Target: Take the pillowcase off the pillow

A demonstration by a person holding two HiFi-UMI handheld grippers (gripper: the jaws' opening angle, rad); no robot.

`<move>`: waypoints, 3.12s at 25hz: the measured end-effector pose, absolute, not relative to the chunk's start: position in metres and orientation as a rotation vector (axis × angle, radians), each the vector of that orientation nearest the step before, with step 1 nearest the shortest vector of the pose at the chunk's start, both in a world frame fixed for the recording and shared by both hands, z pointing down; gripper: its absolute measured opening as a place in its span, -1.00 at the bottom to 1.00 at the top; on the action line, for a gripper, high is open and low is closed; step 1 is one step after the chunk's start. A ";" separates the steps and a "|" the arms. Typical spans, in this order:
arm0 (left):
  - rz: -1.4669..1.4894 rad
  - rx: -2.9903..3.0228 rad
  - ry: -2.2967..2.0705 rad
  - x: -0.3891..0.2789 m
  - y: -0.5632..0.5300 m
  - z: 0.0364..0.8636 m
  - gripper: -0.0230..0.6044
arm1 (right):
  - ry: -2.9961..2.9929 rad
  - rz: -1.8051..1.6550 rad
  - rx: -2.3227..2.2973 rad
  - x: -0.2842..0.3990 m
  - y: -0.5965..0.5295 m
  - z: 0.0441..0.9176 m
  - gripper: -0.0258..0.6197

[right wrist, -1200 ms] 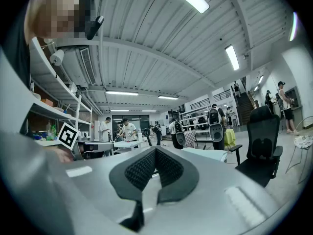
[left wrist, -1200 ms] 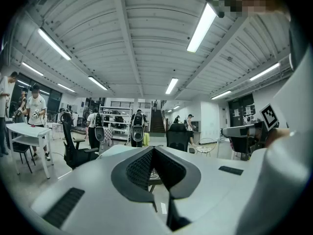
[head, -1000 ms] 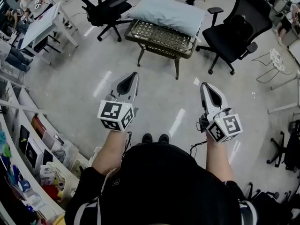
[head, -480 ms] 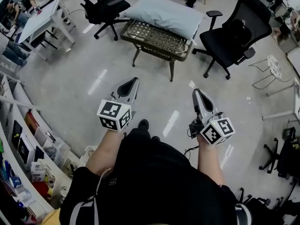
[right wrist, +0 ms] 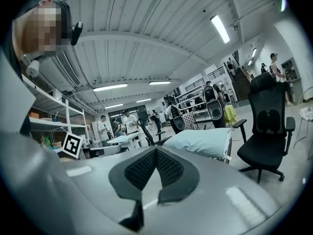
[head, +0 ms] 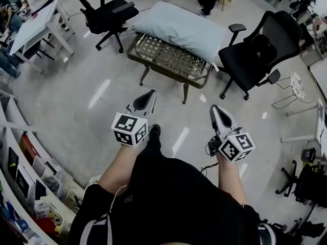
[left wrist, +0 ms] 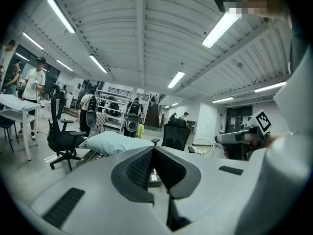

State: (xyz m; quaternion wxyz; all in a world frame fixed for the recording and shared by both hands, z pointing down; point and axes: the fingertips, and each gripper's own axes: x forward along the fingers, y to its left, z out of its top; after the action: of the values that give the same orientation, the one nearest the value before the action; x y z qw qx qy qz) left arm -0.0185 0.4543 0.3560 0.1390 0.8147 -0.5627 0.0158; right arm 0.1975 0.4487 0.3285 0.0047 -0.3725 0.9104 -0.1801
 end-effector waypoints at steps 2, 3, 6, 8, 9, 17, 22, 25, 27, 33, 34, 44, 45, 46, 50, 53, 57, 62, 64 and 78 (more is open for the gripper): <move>0.035 2.344 -1.631 -0.037 0.418 0.357 -0.92 | 2.878 -0.589 -1.184 0.179 0.417 0.331 -0.89; 0.031 2.342 -1.627 -0.046 0.399 0.357 -0.92 | 2.889 -0.598 -1.186 0.169 0.400 0.330 -0.89; 0.038 2.359 -1.585 -0.066 0.344 0.355 -0.92 | 2.905 -0.607 -1.212 0.143 0.353 0.327 -0.89; 0.049 2.378 -1.545 -0.073 0.316 0.354 -0.92 | 2.897 -0.626 -1.243 0.131 0.328 0.328 -0.89; 0.057 2.389 -1.526 -0.075 0.304 0.354 -0.92 | 2.891 -0.631 -1.257 0.126 0.317 0.329 -0.89; 0.203 2.409 -1.423 -0.066 0.216 0.383 -0.92 | 2.832 -0.668 -1.403 0.135 0.243 0.345 -0.89; 0.289 2.397 -1.368 -0.049 0.175 0.406 -0.92 | 2.767 -0.685 -1.532 0.168 0.203 0.364 -0.89; 0.332 2.406 -1.317 -0.029 0.147 0.415 -0.87 | 2.713 -0.688 -1.641 0.204 0.170 0.377 -0.89; 0.367 2.410 -1.267 -0.012 0.124 0.424 -0.71 | 2.677 -0.706 -1.697 0.228 0.145 0.387 -0.89; 0.520 2.406 -1.106 0.054 0.053 0.465 -0.38 | 2.636 -0.829 -1.733 0.267 0.077 0.434 -0.89; 0.555 2.405 -1.083 0.066 0.042 0.474 -0.35 | 2.638 -0.854 -1.734 0.272 0.067 0.443 -0.89; 0.974 2.262 -0.998 0.115 -0.011 0.576 -0.28 | 2.742 -1.237 -1.630 0.290 0.021 0.566 -0.88; 1.010 2.249 -1.000 0.116 -0.015 0.584 -0.28 | 2.765 -1.258 -1.622 0.291 0.016 0.577 -0.88; 1.046 2.233 -1.003 0.115 -0.019 0.593 -0.28 | 2.786 -1.281 -1.616 0.291 0.012 0.588 -0.88; 1.153 2.195 -1.002 0.108 -0.025 0.618 -0.33 | 2.840 -1.380 -1.564 0.283 0.005 0.622 -0.87; 1.207 2.213 -0.999 0.101 -0.028 0.621 -0.56 | 2.883 -1.430 -1.506 0.267 0.007 0.635 -0.87; 1.239 2.203 -0.965 0.088 -0.026 0.624 -0.90 | 2.831 -1.525 -1.480 0.257 0.011 0.643 -0.48; 1.190 2.210 -0.970 0.075 -0.024 0.614 -0.91 | 2.835 -1.582 -1.466 0.255 0.015 0.639 -0.42; 1.169 2.208 -0.979 0.067 -0.022 0.611 -0.91 | 2.844 -1.607 -1.452 0.256 0.017 0.639 -0.39; 1.078 2.164 -0.959 0.051 -0.015 0.610 -0.91 | 3.099 -1.721 -1.217 0.229 0.055 0.642 -0.35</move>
State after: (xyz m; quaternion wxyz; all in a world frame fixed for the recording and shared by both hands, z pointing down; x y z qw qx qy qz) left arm 0.0507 -0.0148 0.6098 0.2672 0.8017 -0.3554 0.3994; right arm 0.2292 0.0548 0.6422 -0.2984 -0.3100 0.7892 -0.4382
